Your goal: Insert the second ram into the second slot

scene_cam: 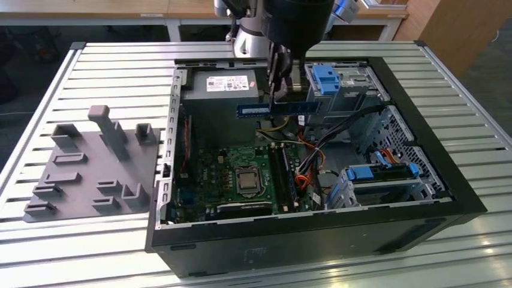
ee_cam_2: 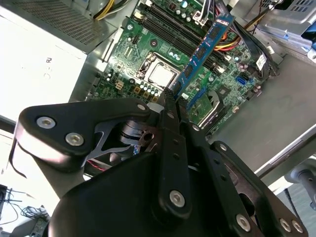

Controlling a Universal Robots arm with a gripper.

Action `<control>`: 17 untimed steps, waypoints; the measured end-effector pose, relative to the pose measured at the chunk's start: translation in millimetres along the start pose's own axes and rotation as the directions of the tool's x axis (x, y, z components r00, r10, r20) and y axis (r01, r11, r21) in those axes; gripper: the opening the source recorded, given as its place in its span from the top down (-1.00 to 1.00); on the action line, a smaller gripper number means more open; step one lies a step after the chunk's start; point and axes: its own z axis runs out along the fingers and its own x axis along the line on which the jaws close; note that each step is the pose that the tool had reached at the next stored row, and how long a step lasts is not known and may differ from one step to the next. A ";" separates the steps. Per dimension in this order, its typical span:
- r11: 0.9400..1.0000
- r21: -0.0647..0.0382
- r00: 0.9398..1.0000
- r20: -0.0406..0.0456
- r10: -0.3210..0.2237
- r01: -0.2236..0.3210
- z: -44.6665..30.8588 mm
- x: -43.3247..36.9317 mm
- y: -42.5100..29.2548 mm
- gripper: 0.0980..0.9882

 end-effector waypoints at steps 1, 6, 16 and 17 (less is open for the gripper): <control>1.000 0.000 1.000 0.000 0.006 -0.006 0.0 0.0 0.0 0.91; 0.999 0.000 0.999 0.001 0.033 -0.033 0.0 0.0 0.0 0.91; 0.997 0.001 0.997 0.002 0.083 -0.083 0.0 0.0 0.0 0.91; 0.996 0.001 0.996 0.003 0.089 -0.089 0.0 0.0 0.0 0.91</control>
